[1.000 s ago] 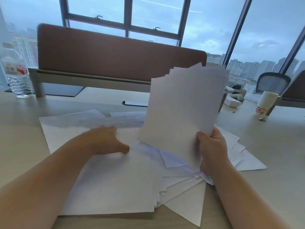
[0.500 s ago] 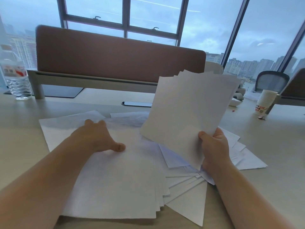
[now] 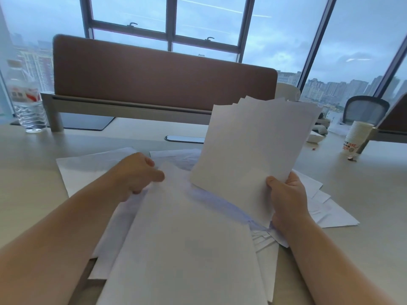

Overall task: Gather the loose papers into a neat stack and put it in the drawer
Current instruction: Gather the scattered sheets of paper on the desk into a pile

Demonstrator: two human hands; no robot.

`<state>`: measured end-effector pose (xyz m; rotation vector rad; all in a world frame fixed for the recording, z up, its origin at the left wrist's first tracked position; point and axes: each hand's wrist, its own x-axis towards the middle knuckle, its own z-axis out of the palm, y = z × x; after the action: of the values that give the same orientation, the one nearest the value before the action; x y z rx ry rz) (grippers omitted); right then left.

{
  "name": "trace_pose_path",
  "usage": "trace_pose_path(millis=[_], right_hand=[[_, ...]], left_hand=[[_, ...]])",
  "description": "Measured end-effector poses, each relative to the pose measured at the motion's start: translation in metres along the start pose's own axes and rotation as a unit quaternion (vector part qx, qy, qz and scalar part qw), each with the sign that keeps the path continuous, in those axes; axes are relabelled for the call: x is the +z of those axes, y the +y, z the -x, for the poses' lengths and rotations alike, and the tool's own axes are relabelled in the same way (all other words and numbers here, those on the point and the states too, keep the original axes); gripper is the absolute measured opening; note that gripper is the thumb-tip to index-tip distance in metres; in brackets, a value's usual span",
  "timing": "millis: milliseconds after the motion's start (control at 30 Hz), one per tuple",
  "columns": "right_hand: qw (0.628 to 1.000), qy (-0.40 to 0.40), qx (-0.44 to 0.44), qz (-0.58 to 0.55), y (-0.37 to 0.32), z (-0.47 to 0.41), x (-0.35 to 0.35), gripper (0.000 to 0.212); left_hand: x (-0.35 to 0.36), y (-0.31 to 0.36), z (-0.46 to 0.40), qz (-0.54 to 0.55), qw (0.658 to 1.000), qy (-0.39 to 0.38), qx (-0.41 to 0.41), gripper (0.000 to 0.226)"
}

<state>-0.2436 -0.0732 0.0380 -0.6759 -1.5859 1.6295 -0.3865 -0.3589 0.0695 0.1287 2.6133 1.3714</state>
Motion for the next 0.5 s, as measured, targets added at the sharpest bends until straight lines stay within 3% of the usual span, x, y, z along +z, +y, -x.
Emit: trace_pose_path(millis=[167, 367, 500], right_hand=[[1.0, -0.003, -0.001, 0.0, -0.001, 0.001, 0.0, 0.025], [1.0, -0.01, -0.006, 0.028, 0.003, 0.001, 0.0, 0.025], [0.996, -0.016, -0.021, 0.08, 0.006, 0.001, 0.002, 0.027]], left_hand=[[0.008, 0.005, 0.01, 0.011, 0.998, -0.059, -0.009, 0.023], [0.017, 0.016, 0.027, 0.024, 0.992, -0.121, -0.008, 0.052], [0.021, 0.021, 0.035, 0.177, 0.961, -0.209, -0.046, 0.043]])
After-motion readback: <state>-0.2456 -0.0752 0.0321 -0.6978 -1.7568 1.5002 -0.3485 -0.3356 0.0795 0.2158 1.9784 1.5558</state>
